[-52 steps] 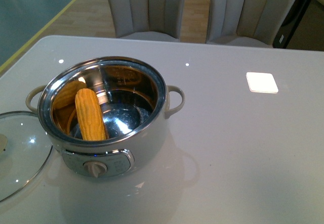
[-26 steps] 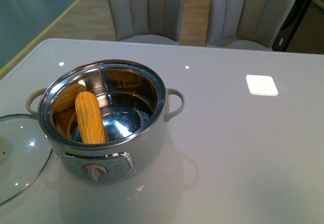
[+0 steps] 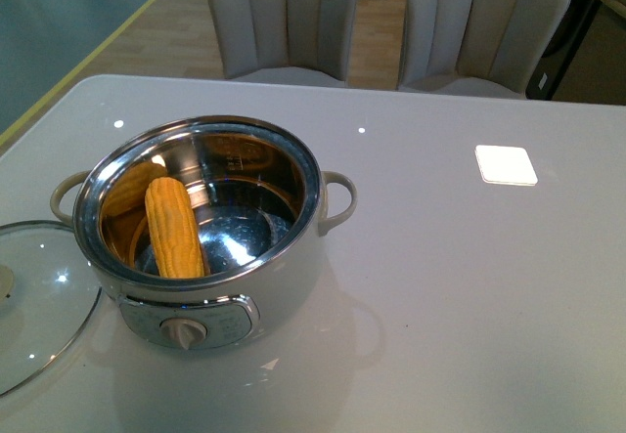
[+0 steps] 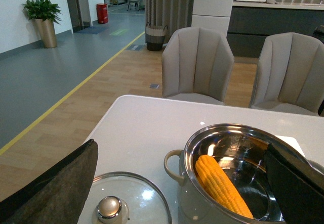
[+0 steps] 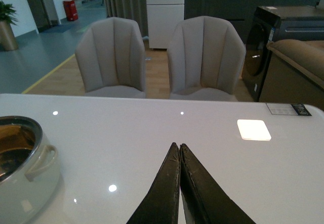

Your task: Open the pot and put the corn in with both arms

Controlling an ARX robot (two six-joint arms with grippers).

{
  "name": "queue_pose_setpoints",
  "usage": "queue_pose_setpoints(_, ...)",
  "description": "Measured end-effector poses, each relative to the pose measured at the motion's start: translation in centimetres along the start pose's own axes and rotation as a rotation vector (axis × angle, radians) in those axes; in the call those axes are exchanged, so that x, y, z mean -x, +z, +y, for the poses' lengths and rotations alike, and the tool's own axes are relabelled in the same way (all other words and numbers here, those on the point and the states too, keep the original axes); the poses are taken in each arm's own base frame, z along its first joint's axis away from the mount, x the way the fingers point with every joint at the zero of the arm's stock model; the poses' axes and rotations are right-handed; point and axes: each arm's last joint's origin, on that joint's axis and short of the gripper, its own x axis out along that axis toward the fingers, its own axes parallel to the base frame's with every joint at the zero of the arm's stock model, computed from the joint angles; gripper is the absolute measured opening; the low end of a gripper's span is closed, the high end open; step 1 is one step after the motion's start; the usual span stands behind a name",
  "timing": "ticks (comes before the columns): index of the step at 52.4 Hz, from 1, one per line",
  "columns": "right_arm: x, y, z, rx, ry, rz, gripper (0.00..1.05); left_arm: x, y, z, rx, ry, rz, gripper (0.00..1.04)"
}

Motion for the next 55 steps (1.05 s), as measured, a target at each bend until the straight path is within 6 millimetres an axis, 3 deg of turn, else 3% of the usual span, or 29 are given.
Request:
queue_pose_setpoints(5, 0.00, 0.00, 0.00, 0.001, 0.000, 0.000, 0.19, 0.00, 0.00, 0.00, 0.000, 0.000, 0.000, 0.98)
queue_pose_setpoints(22, 0.00, 0.00, 0.00, 0.001, 0.000, 0.000, 0.96, 0.00, 0.00, 0.00, 0.000, 0.000, 0.000, 0.98)
queue_pose_setpoints(55, 0.00, 0.00, 0.00, 0.001, 0.000, 0.000, 0.96, 0.00, 0.00, 0.00, 0.000, 0.000, 0.000, 0.98)
